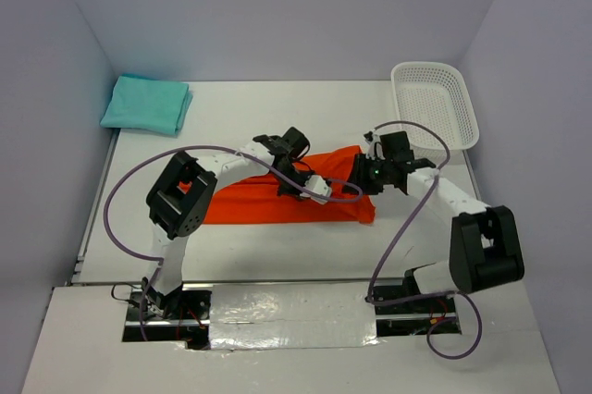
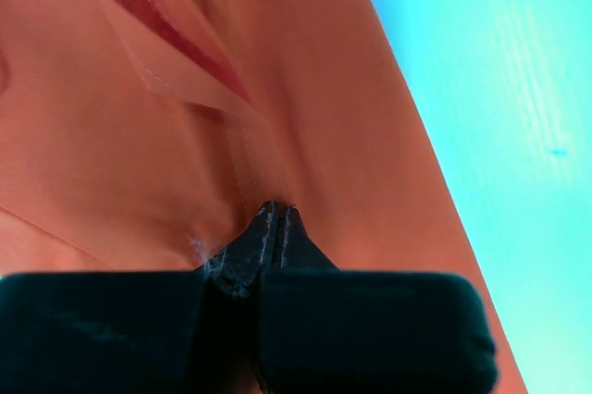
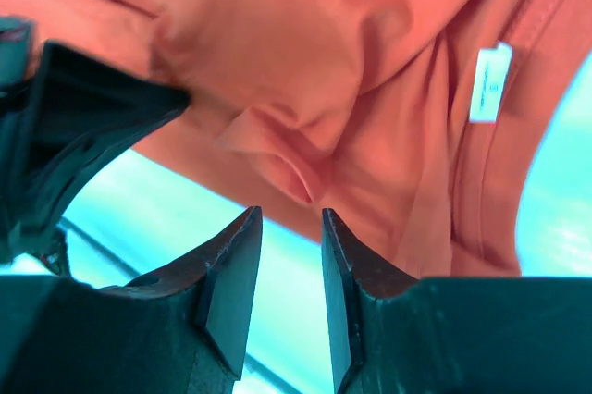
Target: Fold and stack the t-shirts
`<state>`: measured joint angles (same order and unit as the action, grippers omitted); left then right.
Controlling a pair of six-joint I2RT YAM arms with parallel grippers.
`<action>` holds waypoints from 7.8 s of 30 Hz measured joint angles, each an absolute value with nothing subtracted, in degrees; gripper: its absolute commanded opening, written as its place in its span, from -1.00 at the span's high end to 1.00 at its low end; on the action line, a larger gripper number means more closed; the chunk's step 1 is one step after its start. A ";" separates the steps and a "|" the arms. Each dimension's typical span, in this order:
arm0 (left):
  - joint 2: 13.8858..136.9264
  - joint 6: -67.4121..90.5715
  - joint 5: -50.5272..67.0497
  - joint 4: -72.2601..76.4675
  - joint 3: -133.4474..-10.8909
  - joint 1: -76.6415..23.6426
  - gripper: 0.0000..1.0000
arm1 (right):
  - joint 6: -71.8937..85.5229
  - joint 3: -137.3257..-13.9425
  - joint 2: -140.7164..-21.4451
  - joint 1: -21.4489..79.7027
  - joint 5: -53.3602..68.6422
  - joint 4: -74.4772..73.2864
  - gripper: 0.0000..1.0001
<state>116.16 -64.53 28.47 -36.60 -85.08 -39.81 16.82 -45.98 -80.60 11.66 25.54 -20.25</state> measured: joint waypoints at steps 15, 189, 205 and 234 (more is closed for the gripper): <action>115.90 -72.03 26.22 -38.02 -83.44 -39.92 1.00 | 26.26 -47.03 -88.07 13.19 28.01 -12.58 0.57; 67.72 -79.92 28.82 -59.88 -62.72 -17.17 -0.22 | 74.22 -15.88 -61.12 45.17 13.91 -4.80 -0.35; 65.30 -46.96 38.13 -42.39 -55.61 4.27 -0.35 | 39.99 -72.73 -85.58 58.54 -1.37 -36.23 1.00; 60.55 -23.55 25.85 -20.56 -49.32 6.50 -0.41 | 33.61 -77.49 -107.77 65.39 -0.30 -30.76 1.00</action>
<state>60.55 -23.55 25.85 -20.56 -49.32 6.50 33.61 -77.49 -107.77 65.39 -0.30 -30.76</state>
